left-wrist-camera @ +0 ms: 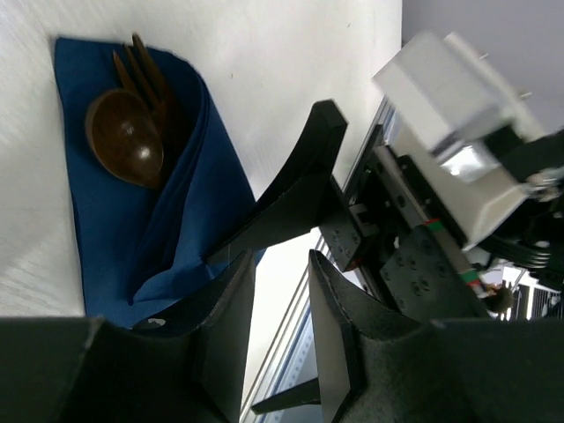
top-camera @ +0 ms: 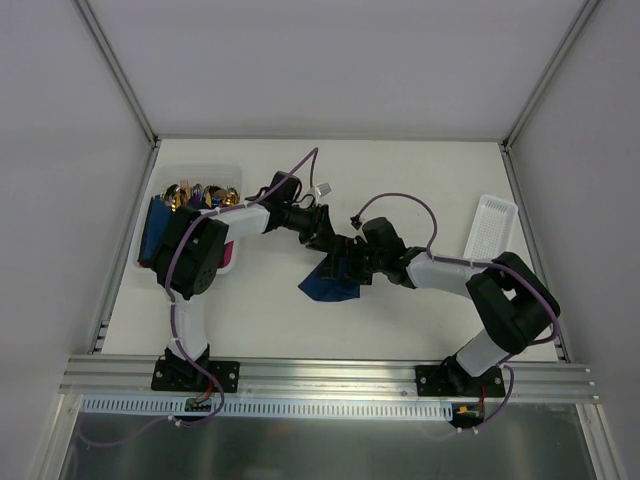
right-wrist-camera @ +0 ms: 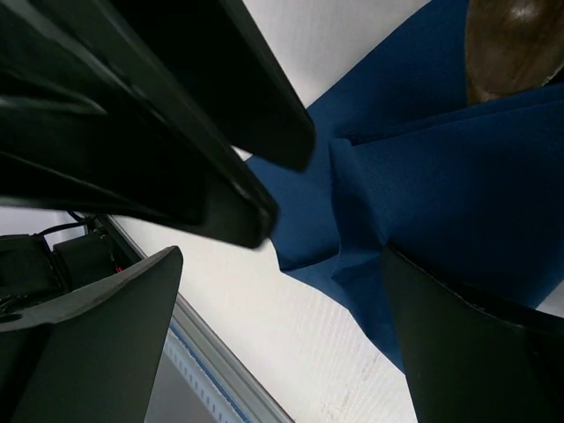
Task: Place the utensils on the paper napkin and roll it up
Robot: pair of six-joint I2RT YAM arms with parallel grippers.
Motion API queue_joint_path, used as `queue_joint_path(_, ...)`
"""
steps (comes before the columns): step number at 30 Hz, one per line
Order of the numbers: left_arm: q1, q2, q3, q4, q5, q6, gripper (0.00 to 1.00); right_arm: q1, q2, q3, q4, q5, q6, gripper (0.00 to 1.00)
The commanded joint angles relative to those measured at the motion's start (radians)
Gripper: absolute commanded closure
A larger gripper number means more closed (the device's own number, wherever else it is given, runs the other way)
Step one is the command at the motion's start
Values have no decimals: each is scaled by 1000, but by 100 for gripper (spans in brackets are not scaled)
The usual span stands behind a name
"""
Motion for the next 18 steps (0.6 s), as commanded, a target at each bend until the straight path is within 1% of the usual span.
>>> queue_joint_path(1, -18, -35, -38, -10, 31, 46, 69, 10, 11, 12, 58, -24, 4, 1)
queue_joint_path(4, -27, -26, -67, -10, 28, 60, 71, 10, 19, 12, 71, -33, 12, 1)
queue_joint_path(10, -52, -9, -94, -73, 7, 111, 74, 11, 25, 12, 93, -45, 23, 1)
queue_joint_path(13, -56, 11, -88, -86, -10, 118, 75, 11, 17, 6, 88, -41, 18, 1)
queue_joint_path(18, -56, 60, -73, -92, -47, 117, 79, 15, -9, -20, 128, -47, 38, 1)
